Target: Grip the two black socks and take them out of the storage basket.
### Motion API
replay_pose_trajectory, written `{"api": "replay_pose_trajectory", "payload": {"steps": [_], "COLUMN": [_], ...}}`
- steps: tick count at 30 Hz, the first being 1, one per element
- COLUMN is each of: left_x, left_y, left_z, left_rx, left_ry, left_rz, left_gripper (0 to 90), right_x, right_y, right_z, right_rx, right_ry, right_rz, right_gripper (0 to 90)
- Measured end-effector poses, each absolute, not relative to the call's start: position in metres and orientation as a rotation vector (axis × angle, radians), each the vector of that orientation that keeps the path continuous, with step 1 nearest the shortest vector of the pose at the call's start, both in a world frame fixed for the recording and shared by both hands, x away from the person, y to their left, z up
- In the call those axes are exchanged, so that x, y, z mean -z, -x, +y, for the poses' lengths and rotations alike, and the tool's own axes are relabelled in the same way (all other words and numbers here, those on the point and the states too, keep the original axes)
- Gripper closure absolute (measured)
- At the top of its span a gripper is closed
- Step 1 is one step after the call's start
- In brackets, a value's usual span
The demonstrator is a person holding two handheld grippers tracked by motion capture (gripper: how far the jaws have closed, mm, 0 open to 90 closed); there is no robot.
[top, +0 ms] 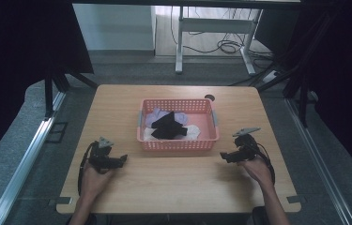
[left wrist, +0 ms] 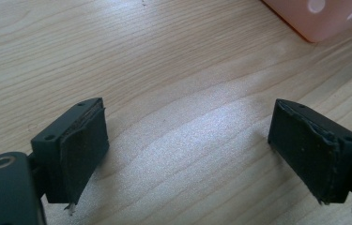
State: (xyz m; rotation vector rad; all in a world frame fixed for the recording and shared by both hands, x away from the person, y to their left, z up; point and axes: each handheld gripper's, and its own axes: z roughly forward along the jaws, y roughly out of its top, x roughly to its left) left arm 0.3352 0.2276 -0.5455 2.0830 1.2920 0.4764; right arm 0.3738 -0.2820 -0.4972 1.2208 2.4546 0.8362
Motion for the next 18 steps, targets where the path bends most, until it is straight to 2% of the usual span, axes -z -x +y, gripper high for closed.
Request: {"api": "replay_pose_trajectory", "payload": {"steps": [18], "left_x": [0.546], "left_y": [-0.335], "left_z": [0.228], "left_rx": [-0.477], "left_ry": [-2.082], "left_rz": [1.291], "left_gripper": [12.0], "right_x": [0.442], "right_y": [-0.388], "right_z": [-0.273], "right_rx": [-0.824], "right_ry": [-1.123], "right_rz": [2.522], "right_gripper": [10.5]}}
